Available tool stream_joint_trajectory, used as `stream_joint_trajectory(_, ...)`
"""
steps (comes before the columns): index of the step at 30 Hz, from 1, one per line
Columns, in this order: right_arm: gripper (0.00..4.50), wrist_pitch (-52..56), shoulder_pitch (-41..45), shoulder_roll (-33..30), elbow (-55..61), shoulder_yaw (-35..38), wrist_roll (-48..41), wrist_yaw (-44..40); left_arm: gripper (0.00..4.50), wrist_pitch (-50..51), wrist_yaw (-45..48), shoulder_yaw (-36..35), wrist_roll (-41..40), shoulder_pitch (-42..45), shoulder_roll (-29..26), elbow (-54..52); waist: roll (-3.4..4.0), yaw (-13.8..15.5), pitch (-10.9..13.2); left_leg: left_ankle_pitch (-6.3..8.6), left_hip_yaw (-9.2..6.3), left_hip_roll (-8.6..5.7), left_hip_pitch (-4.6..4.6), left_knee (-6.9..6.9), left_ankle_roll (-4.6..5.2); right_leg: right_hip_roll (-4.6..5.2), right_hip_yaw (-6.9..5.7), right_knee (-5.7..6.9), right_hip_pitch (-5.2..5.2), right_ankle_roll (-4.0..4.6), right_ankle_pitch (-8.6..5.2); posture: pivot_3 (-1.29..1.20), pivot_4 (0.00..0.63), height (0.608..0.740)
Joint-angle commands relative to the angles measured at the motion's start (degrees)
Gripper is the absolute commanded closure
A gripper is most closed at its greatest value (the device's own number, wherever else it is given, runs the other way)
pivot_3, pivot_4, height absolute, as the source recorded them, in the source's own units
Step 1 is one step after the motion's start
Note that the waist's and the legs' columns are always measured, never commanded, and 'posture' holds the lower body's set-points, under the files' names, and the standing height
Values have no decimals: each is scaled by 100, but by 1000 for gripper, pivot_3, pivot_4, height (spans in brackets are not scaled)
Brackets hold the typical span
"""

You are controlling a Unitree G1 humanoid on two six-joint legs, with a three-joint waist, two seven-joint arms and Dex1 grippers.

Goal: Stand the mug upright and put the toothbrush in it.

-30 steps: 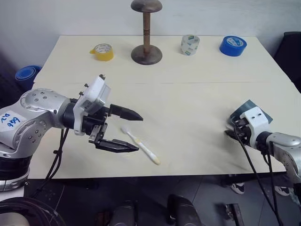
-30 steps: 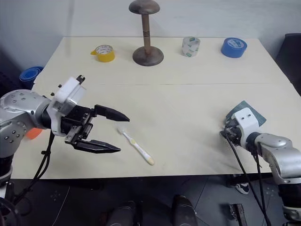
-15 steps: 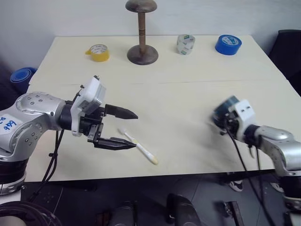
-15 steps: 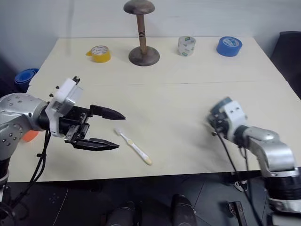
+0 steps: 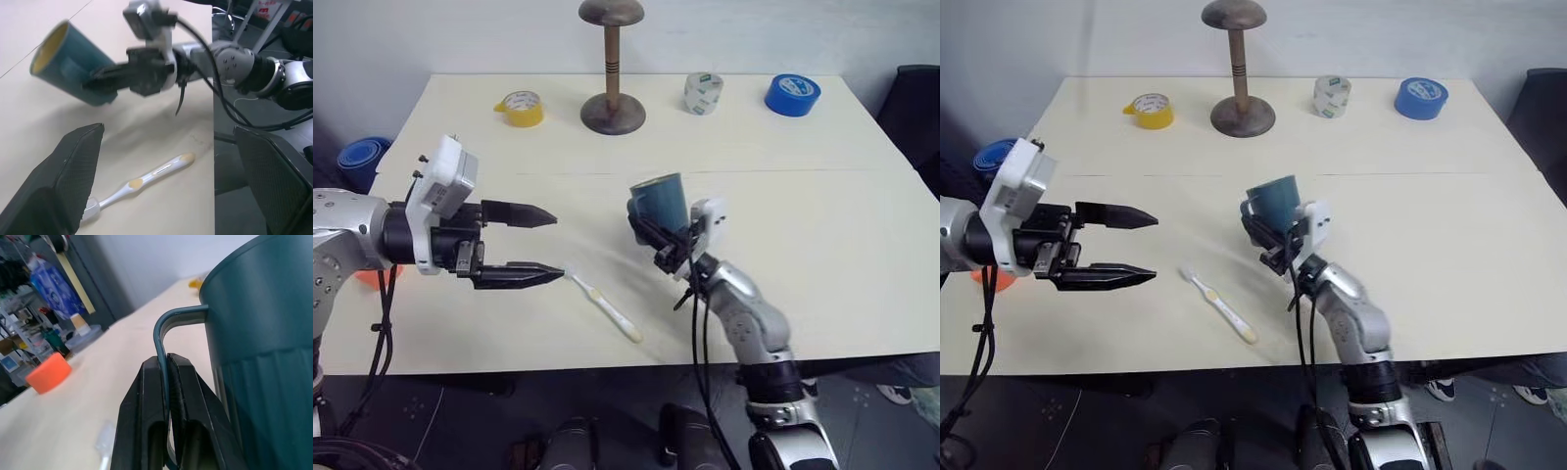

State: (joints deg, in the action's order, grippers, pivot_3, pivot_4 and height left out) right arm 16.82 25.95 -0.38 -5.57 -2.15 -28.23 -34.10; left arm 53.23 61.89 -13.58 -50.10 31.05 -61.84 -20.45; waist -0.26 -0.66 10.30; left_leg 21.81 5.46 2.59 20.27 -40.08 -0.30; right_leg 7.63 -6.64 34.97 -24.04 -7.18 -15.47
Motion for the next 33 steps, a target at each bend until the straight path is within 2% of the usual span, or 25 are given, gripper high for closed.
stream_joint_trajectory(1, 4473, -549, 262, 240, -435, -53, 121, -218, 0, -25, 103, -59, -19, 315, -206, 85, 0, -54, 0, -1, 0, 1, 0, 0, -1, -1, 0, 2, -2, 0, 0, 0, 150, 740)
stream_joint_trajectory(5, 4473, -723, 197, 209, -674, -11, 210, -361, 0, -27, 148, 62, 21, 502, -227, 189, 2, -119, 1, -2, -1, 2, -2, 5, -4, -3, 0, 3, -2, 1, -1, 0, 150, 740)
stream_joint_trajectory(9, 3520, -331, -251, -76, 7, 11, 6, -476, 0, -120, 223, 247, 122, 607, -153, 264, 2, -98, 1, -2, -2, 6, -1, 5, -6, -5, -1, 4, -2, 2, -1, 0, 150, 740)
stream_joint_trajectory(11, 2727, -145, -443, -212, 313, -14, -40, -502, 0, -167, 250, 329, 163, 641, -107, 301, 1, -95, 1, -1, -4, 6, 2, 4, -7, -5, 0, 3, -2, 2, -1, 0, 150, 740)
stream_joint_trajectory(20, 19, 539, -996, -864, 1355, -103, 27, -407, 0, -367, 436, 635, 375, 789, 66, 502, 2, -98, 1, -1, 5, 8, 1, 4, -10, -9, 9, 9, -11, 5, -3, 0, 150, 740)
stream_joint_trajectory(26, 19, 1154, -1396, -1906, 2391, -86, 199, -379, 0, -252, 424, 526, 337, 308, -5, 300, 1, -86, 1, 0, 17, 7, 11, 3, -9, -7, 22, 10, -29, 5, -3, 0, 150, 740)
stream_joint_trajectory(28, 19, 1399, -1598, -2427, 2835, -22, 214, -485, 0, 142, 117, 252, 11, 65, 50, 99, 2, -84, 1, 0, 21, 7, 13, 4, -9, -7, 27, 14, -36, 5, -3, 0, 150, 740)
stream_joint_trajectory(33, 19, 2139, -1951, -3807, 3927, 615, -448, -1043, 0, 1580, -1463, -471, -814, -704, 330, -733, -4, -57, 2, 4, 24, 8, 23, 1, -2, -6, 38, 10, -46, 5, -3, 0, 150, 740)
